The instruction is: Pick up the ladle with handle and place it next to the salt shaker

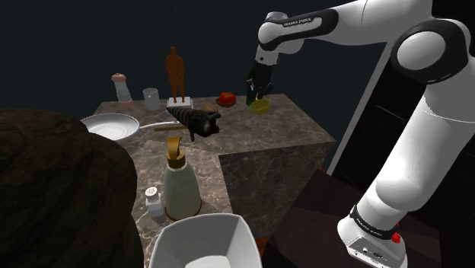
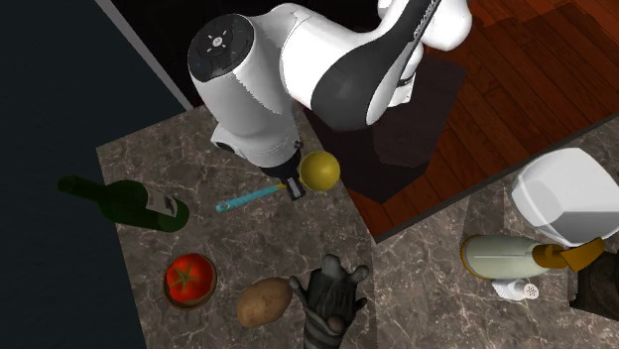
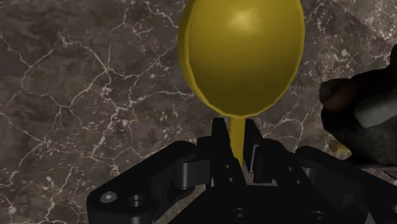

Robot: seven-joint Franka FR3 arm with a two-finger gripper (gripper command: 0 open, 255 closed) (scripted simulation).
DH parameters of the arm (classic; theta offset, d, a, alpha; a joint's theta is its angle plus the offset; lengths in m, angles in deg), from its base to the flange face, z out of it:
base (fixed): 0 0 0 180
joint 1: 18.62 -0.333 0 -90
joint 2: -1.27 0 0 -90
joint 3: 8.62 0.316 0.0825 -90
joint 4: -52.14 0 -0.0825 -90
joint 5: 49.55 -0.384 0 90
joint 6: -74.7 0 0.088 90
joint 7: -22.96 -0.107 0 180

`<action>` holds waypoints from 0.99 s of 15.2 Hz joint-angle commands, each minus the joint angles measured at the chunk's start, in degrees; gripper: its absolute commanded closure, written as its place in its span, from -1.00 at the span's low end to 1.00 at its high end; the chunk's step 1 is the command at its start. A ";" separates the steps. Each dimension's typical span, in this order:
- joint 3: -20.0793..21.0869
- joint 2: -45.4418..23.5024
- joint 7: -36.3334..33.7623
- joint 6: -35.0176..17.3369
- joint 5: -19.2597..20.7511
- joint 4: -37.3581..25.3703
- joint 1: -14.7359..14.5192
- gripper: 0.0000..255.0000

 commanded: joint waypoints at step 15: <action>9.72 -2.73 -21.38 -3.80 1.40 -2.70 -11.55 1.00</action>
